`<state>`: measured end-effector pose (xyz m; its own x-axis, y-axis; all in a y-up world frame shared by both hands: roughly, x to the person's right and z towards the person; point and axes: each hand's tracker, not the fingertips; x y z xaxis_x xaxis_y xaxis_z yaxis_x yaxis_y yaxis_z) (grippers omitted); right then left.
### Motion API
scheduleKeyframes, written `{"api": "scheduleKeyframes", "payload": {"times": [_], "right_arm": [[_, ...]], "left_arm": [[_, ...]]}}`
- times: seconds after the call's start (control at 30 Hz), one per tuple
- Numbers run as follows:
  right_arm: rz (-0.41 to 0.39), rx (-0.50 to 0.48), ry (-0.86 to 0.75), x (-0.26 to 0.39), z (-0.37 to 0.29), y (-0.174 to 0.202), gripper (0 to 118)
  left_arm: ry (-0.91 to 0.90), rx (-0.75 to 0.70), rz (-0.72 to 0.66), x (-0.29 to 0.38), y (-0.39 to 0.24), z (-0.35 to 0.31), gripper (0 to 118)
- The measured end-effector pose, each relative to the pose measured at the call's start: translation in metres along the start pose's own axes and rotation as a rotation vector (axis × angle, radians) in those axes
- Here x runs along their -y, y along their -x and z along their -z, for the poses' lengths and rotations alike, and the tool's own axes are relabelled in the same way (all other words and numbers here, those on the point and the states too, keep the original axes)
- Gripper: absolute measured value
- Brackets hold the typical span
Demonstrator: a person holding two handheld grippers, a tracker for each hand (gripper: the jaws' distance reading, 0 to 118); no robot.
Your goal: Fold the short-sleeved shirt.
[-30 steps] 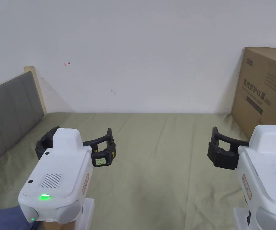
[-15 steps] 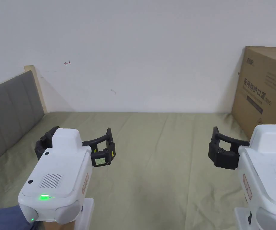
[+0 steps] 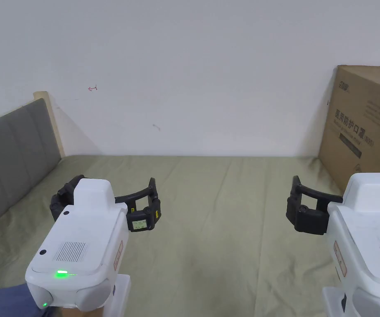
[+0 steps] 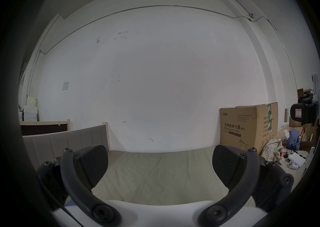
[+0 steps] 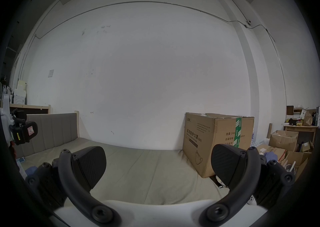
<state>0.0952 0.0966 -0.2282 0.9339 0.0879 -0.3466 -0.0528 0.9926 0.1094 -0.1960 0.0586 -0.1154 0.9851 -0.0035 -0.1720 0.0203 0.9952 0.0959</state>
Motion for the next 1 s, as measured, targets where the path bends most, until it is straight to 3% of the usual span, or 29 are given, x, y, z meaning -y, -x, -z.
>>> {"api": "scheduleKeyframes", "payload": {"times": [0.5,0.6,0.67,0.8,1.0], "right_arm": [[0.004,-0.001,0.023,0.001,0.001,0.0,118],[0.025,0.089,0.118,0.004,0.005,0.008,118],[0.062,0.155,0.219,0.006,0.009,0.013,118],[0.175,0.149,0.483,0.009,0.02,0.014,118],[0.279,0.105,0.568,-0.002,0.014,0.012,118]], "left_arm": [[0.007,-0.002,0.0,0.001,0.0,-0.001,118],[0.007,-0.004,0.001,0.001,0.001,-0.002,118],[0.011,-0.003,-0.009,0.0,0.002,-0.003,118],[0.01,-0.002,-0.022,-0.001,0.003,-0.004,118],[0.013,-0.007,-0.01,0.0,0.003,-0.004,118]]}}
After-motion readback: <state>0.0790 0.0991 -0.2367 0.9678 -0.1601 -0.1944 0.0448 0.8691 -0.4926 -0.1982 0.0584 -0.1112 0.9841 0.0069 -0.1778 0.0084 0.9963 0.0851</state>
